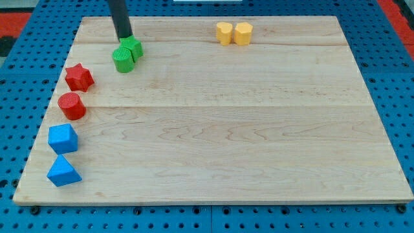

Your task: Slide the line of blocks down a bit

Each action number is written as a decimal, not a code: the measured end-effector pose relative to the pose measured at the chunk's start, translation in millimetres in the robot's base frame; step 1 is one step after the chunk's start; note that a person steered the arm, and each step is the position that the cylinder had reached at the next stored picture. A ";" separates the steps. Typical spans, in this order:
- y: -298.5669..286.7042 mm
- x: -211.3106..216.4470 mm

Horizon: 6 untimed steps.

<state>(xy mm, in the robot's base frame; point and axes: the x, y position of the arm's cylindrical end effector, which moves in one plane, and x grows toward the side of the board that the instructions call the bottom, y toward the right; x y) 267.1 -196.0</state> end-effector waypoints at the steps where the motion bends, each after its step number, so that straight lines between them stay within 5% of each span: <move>1: -80.6 8.7; 4: -45.1 150.8; 6: -108.5 164.4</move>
